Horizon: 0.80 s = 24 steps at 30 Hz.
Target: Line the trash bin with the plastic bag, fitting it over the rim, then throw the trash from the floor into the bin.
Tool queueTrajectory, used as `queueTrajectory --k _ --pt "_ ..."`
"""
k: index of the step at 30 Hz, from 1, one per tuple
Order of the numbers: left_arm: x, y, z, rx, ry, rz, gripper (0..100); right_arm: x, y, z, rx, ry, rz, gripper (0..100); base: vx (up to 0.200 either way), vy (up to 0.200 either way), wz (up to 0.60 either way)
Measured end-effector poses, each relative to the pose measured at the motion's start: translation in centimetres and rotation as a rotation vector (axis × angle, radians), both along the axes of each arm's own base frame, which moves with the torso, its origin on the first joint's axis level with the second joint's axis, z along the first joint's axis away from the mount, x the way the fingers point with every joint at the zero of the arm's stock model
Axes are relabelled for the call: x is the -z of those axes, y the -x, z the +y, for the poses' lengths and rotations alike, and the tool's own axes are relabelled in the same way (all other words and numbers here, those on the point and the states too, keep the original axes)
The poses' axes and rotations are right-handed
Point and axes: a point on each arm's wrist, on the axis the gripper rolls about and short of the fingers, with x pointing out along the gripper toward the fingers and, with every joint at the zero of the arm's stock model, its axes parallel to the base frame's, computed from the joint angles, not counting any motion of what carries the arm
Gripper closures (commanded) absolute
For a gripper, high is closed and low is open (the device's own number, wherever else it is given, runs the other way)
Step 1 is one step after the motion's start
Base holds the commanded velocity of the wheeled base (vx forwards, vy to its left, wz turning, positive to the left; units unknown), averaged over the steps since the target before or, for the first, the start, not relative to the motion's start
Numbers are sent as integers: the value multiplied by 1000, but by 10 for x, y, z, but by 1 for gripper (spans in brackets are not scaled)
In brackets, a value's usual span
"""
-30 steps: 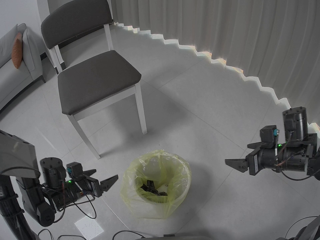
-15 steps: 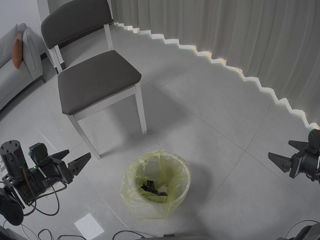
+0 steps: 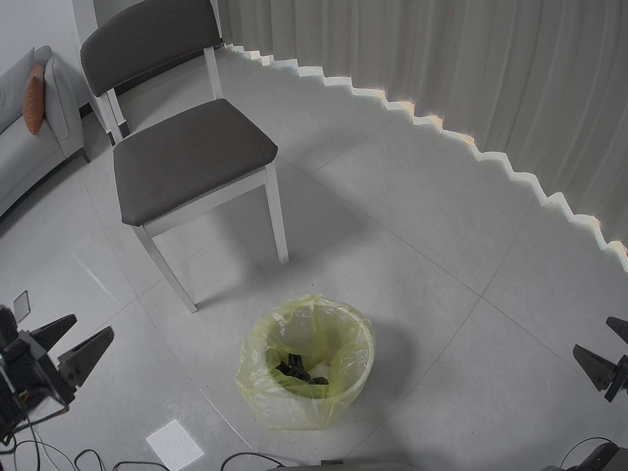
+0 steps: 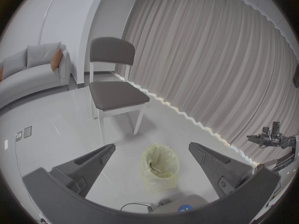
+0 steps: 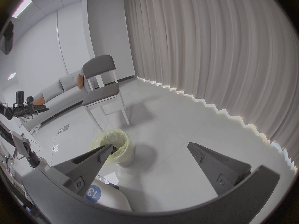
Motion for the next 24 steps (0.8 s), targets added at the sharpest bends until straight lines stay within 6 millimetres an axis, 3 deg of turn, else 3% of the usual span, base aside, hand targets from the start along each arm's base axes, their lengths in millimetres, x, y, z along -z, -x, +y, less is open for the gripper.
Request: queueTrajectory --k 6,12,19,22,24 --pt "14 50 5 -8 10 -37 0 22 36 -4 -20 -35 -1 0 0 0 0" --pt "45 93 7 -4 15 -65 0 49 66 -2 -88 -129 -40 0 0 0 0" --pt "74 103 8 -82 -15 -118 0 69 80 0 -166 -158 -97 0 0 0 0" --pt "79 103 9 -163 -59 -149 0 71 80 -1 -127 -128 -141 0 0 0 0" --pt "81 102 12 -282 -114 -179 0 71 77 -4 -9 -88 -219 0 0 0 0"
